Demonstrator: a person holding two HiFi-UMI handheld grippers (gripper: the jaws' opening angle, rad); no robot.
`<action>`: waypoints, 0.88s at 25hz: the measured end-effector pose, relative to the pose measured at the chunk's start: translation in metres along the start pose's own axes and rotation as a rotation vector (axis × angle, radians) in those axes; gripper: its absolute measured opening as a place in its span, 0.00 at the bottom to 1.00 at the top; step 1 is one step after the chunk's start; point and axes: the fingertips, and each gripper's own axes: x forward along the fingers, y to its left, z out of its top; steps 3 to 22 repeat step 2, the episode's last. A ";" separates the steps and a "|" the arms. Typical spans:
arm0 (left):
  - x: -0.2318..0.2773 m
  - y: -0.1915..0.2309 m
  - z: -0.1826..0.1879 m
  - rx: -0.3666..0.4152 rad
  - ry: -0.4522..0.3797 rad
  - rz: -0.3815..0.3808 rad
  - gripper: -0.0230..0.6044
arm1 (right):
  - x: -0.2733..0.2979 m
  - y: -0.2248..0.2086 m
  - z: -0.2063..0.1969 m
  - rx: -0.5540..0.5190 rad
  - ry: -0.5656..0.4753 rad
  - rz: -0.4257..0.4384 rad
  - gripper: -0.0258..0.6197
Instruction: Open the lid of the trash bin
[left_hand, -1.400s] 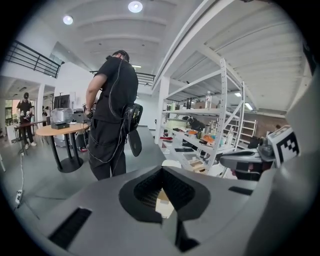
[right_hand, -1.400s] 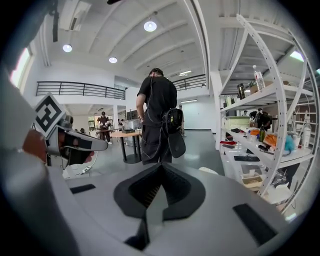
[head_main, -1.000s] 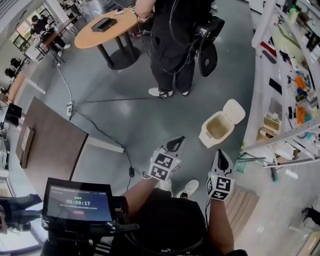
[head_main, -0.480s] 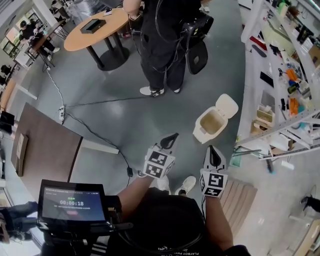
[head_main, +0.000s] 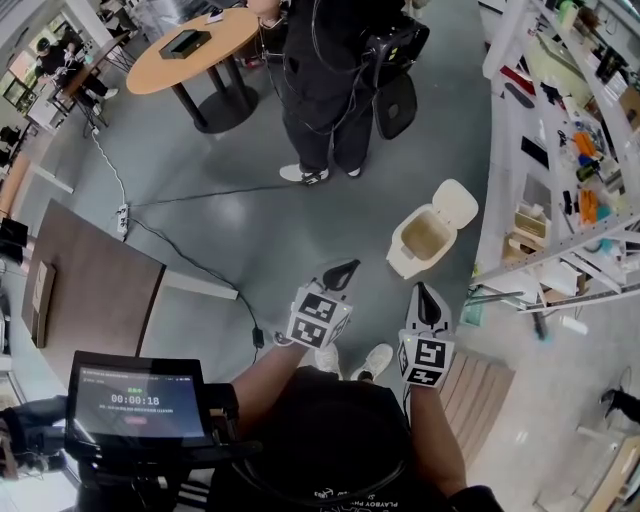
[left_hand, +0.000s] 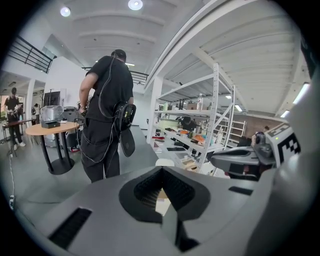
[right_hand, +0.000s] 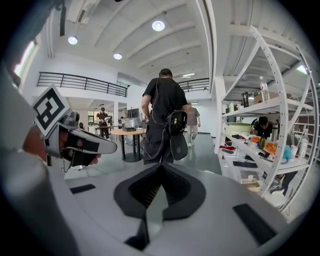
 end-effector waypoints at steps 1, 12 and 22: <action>-0.001 0.000 0.000 0.003 0.002 -0.002 0.03 | 0.000 0.001 0.001 -0.001 -0.002 0.000 0.04; -0.001 0.000 -0.001 0.005 0.004 -0.005 0.03 | 0.000 0.001 0.001 -0.003 -0.004 0.000 0.04; -0.001 0.000 -0.001 0.005 0.004 -0.005 0.03 | 0.000 0.001 0.001 -0.003 -0.004 0.000 0.04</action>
